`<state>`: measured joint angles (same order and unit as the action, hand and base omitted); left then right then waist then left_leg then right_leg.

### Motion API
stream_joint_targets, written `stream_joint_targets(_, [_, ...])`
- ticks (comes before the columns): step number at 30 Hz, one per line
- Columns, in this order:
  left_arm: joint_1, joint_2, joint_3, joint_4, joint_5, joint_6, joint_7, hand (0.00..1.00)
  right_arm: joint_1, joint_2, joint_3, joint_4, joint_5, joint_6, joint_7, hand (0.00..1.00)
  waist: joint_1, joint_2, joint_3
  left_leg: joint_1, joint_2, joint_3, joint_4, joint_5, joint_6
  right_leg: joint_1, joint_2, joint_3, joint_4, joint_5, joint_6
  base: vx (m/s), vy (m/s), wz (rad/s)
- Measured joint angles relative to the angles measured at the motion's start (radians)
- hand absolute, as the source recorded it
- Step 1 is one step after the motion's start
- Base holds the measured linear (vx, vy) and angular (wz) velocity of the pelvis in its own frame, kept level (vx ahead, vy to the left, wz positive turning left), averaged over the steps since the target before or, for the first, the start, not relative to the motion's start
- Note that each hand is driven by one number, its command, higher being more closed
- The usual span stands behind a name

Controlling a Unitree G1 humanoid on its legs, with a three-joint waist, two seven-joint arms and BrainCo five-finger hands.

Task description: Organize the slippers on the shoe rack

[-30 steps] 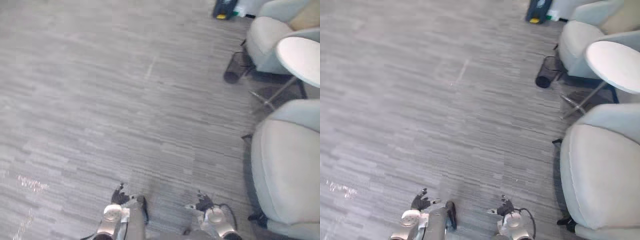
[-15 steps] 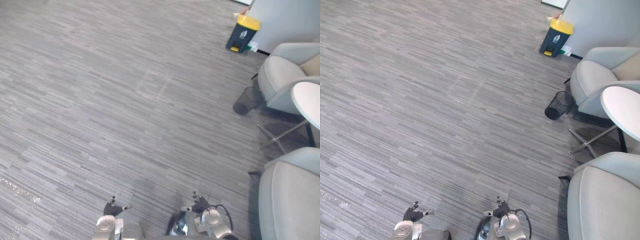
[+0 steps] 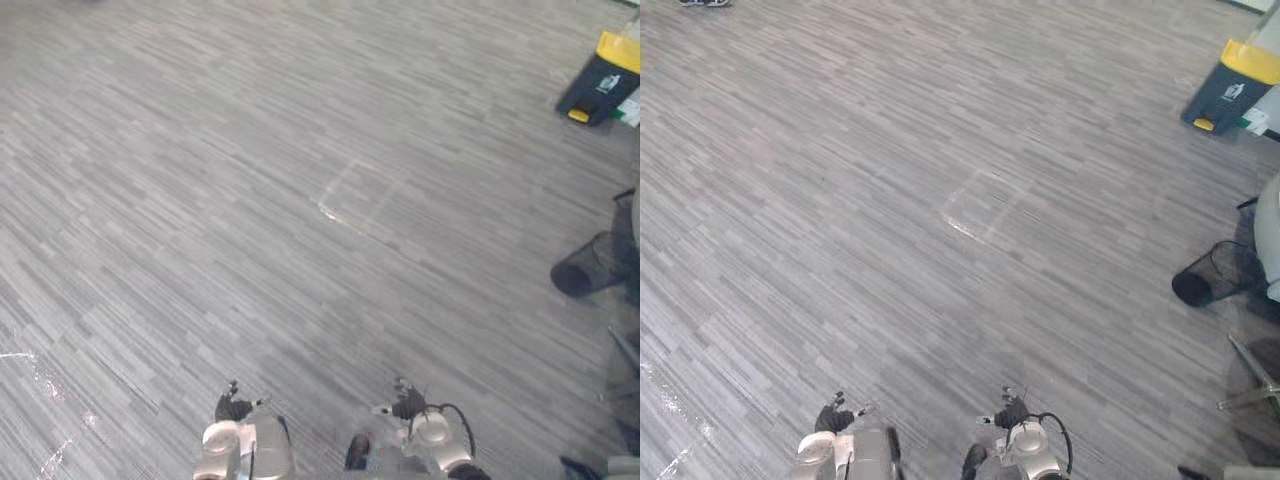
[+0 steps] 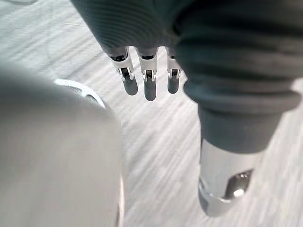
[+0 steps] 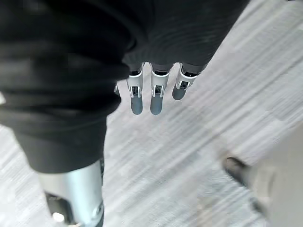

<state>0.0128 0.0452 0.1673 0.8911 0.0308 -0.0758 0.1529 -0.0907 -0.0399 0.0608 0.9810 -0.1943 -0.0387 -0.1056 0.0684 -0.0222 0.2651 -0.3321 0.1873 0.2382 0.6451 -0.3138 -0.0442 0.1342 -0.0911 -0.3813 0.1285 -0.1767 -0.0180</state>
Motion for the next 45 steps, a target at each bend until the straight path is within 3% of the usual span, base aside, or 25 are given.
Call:
stream_joint_targets(1, [-0.003,-0.001,-0.002,-0.005,-0.003,-0.001,0.000,0.00,0.001,0.000,0.002,-0.003,0.000,-0.001,-0.002,0.00,0.007,0.001,0.000,-0.015,-0.028,-0.025,-0.213,0.114,-0.003,0.033,-0.019,-0.001,-0.006,-0.023,0.044,0.45,0.258,-0.14])
stream_joint_targets(2, [-0.003,-0.002,-0.002,-0.006,-0.010,-0.003,-0.001,0.00,0.002,-0.004,0.003,-0.003,0.000,-0.001,-0.003,0.00,0.010,0.007,-0.003,-0.013,-0.036,-0.035,-0.251,0.220,0.002,0.048,-0.015,0.004,-0.011,-0.034,0.070,0.56,0.313,0.04])
stream_joint_targets(3, [-0.014,0.020,-0.009,-0.001,-0.012,-0.003,0.001,0.00,0.002,0.015,0.024,0.006,-0.001,-0.002,-0.004,0.00,0.012,-0.041,-0.005,0.001,-0.080,-0.028,-0.250,0.257,0.031,0.077,-0.057,0.012,-0.031,-0.032,0.100,0.38,0.204,0.13])
stream_joint_targets(5, [-0.021,0.037,-0.002,0.002,-0.020,-0.002,0.000,0.00,-0.007,0.027,0.030,0.014,-0.002,-0.004,-0.004,0.00,0.020,-0.052,-0.003,-0.012,-0.075,-0.030,-0.199,0.197,0.039,0.076,-0.062,0.017,-0.009,0.020,0.118,0.41,0.221,0.07])
stream_joint_targets(8, [-0.015,0.048,-0.004,0.025,-0.014,0.008,0.001,0.00,-0.002,0.033,0.026,0.017,-0.002,-0.004,-0.003,0.00,0.029,-0.052,-0.003,0.076,-0.079,-0.007,-0.144,0.070,0.061,0.013,-0.134,0.069,0.302,0.046,0.164,0.45,0.267,-0.13])
stream_joint_targets(10, [-0.009,0.072,-0.019,0.055,0.000,0.028,0.000,0.00,0.012,0.040,0.027,0.016,-0.003,-0.007,0.008,0.00,0.019,-0.043,0.002,0.196,-0.095,0.011,-0.169,0.016,0.069,-0.119,-0.207,0.081,0.693,0.044,0.115,0.38,0.209,-0.25])
stream_joint_targets(12, [0.008,0.079,-0.025,0.063,0.005,0.036,0.001,0.00,0.022,0.040,0.031,0.016,-0.002,-0.008,0.016,0.00,0.003,-0.041,0.000,0.278,-0.101,0.014,-0.228,0.011,0.071,-0.190,-0.207,0.045,0.816,0.008,0.095,0.40,0.119,0.04])
stream_joint_targets(14, [0.021,0.082,-0.027,0.063,0.005,0.037,0.001,0.00,0.027,0.038,0.032,0.015,-0.002,-0.009,0.022,0.00,-0.007,-0.040,0.000,0.357,-0.102,0.023,-0.299,0.014,0.070,-0.258,-0.197,-0.026,0.794,-0.041,0.070,0.40,0.075,-0.05])
stream_joint_targets(17, [0.017,0.068,-0.037,0.079,0.006,0.037,0.000,0.00,0.012,0.032,0.032,0.015,-0.002,-0.012,0.022,0.00,-0.020,-0.020,0.006,0.448,-0.089,0.044,-0.388,0.015,0.068,-0.344,-0.085,-0.076,0.369,-0.035,0.060,0.38,0.018,-0.13])
stream_joint_targets(19, [0.012,0.054,-0.050,0.083,0.008,0.037,-0.002,0.00,0.010,0.031,0.029,0.013,-0.002,-0.011,0.023,0.00,-0.023,-0.023,0.005,0.519,-0.101,0.059,-0.443,0.011,0.040,-0.379,-0.016,-0.072,0.025,0.130,0.056,0.48,-0.069,0.12])
stream_joint_targets(20, [0.012,0.052,-0.051,0.084,0.008,0.037,-0.002,0.00,0.011,0.030,0.029,0.014,-0.003,-0.011,0.023,0.00,-0.023,-0.025,0.006,0.533,-0.106,0.055,-0.449,0.008,0.030,-0.382,-0.012,-0.069,0.008,0.147,0.055,0.56,-0.134,0.34])
stream_joint_targets(22, [0.022,0.037,-0.052,0.091,0.013,0.037,-0.003,0.00,0.016,0.015,0.025,0.012,-0.003,-0.011,0.023,0.00,-0.039,-0.020,-0.013,0.625,-0.108,-0.002,-0.464,-0.044,-0.027,-0.400,-0.001,0.018,0.114,0.246,-0.021,0.57,-0.167,0.51])
stream_joint_targets(23, [0.030,0.023,-0.052,0.101,0.019,0.037,-0.004,0.00,0.017,0.008,0.019,0.017,-0.003,-0.010,0.023,0.00,-0.039,0.005,-0.035,0.611,-0.096,-0.019,-0.428,-0.047,-0.030,-0.434,0.000,0.023,0.197,0.192,-0.039,0.46,-0.136,0.38])
stream_joint_targets(24, [0.033,0.016,-0.050,0.100,0.017,0.035,-0.005,0.00,0.019,0.007,0.017,0.018,-0.003,-0.010,0.023,0.00,-0.039,0.009,-0.046,0.597,-0.086,-0.031,-0.388,-0.047,-0.030,-0.440,-0.001,0.016,0.221,0.165,-0.041,0.60,-0.206,0.25])
stream_joint_targets(26, [0.032,-0.001,-0.042,0.093,0.017,0.031,-0.005,0.00,0.024,-0.002,-0.007,0.014,-0.002,-0.009,0.027,0.00,-0.041,0.048,-0.057,0.460,-0.013,-0.088,-0.047,-0.021,-0.049,-0.398,0.027,-0.015,0.242,0.093,-0.053,0.65,-0.216,0.08])
stream_joint_targets(27, [0.030,-0.020,-0.027,0.093,0.018,0.034,-0.010,0.00,0.024,-0.010,-0.011,0.013,-0.001,-0.007,0.025,0.00,-0.042,0.085,-0.055,0.366,0.052,-0.111,0.198,0.093,-0.093,-0.338,0.065,-0.020,0.230,0.058,-0.072,0.44,-0.091,-0.14])
stream_joint_targets(30, [0.027,-0.021,-0.027,0.072,0.017,0.030,-0.023,0.00,0.032,-0.003,-0.011,0.018,0.000,0.004,0.024,0.00,-0.038,0.075,-0.039,0.254,0.120,-0.069,0.467,0.074,-0.070,-0.204,0.093,0.002,0.185,0.004,-0.075,0.54,-0.065,-0.16])
stream_joint_targets(33, [0.024,-0.007,-0.025,0.044,0.015,0.027,-0.022,0.00,0.038,0.005,-0.011,0.022,0.010,0.011,0.024,0.00,-0.031,0.040,-0.032,0.146,0.101,-0.025,0.427,0.028,-0.028,-0.088,0.091,0.031,0.091,-0.006,-0.060,0.48,0.004,-0.25])
stream_joint_targets(35, [0.014,-0.012,-0.005,0.015,0.005,0.014,-0.022,0.00,0.029,0.003,-0.013,0.040,0.020,0.015,0.021,0.00,-0.001,0.023,-0.021,0.052,0.006,-0.053,0.064,-0.008,-0.015,-0.009,0.061,0.113,0.027,-0.001,-0.031,0.43,0.148,-0.83])
stream_joint_targets(36, [0.013,-0.012,-0.004,0.012,0.004,0.014,-0.023,0.00,0.026,0.003,-0.013,0.041,0.020,0.015,0.021,0.00,-0.001,0.019,-0.018,0.046,-0.008,-0.063,0.017,-0.004,-0.015,-0.003,0.053,0.121,0.024,-0.005,-0.023,0.42,0.241,-0.87])
stream_joint_targets(37, [0.010,-0.013,0.000,0.004,0.003,0.014,-0.022,0.00,0.016,0.006,-0.018,0.041,0.020,0.013,0.018,0.00,0.000,0.010,-0.011,0.032,-0.060,-0.126,-0.190,0.072,-0.027,0.016,0.018,0.161,0.022,-0.027,0.021,0.33,0.231,-0.66])
stream_joint_targets(39, [0.013,-0.024,-0.002,0.009,-0.005,0.014,-0.020,0.00,0.019,-0.003,-0.015,0.050,0.019,0.010,0.015,0.00,0.007,0.022,-0.016,0.066,-0.075,-0.151,-0.290,0.256,-0.040,0.041,0.005,0.217,0.017,-0.058,0.074,0.48,0.346,-0.86])
stream_joint_targets(40, [0.010,-0.003,-0.006,0.009,-0.013,0.014,-0.021,0.00,0.021,0.021,-0.004,0.060,0.018,0.010,0.014,0.00,0.009,-0.018,-0.021,0.070,-0.099,-0.118,-0.245,0.184,-0.016,0.046,-0.034,0.235,0.028,-0.063,0.074,0.45,0.310,-0.69])
stream_joint_targets(42, [0.001,0.004,-0.007,0.011,-0.015,0.016,-0.022,0.00,0.028,0.032,-0.004,0.061,0.016,0.011,0.014,0.00,0.016,-0.027,-0.021,0.071,-0.100,-0.094,-0.174,0.110,0.001,0.034,-0.052,0.247,0.096,-0.058,0.083,0.43,0.276,-0.52])
stream_joint_targets(45, [0.002,0.015,-0.019,0.035,-0.016,0.018,-0.020,0.00,0.048,0.038,-0.004,0.058,-0.003,0.010,0.020,0.00,0.026,-0.036,-0.025,0.192,-0.106,0.002,-0.175,0.034,0.047,-0.113,-0.135,0.264,0.508,-0.038,0.127,0.43,0.277,-0.67])
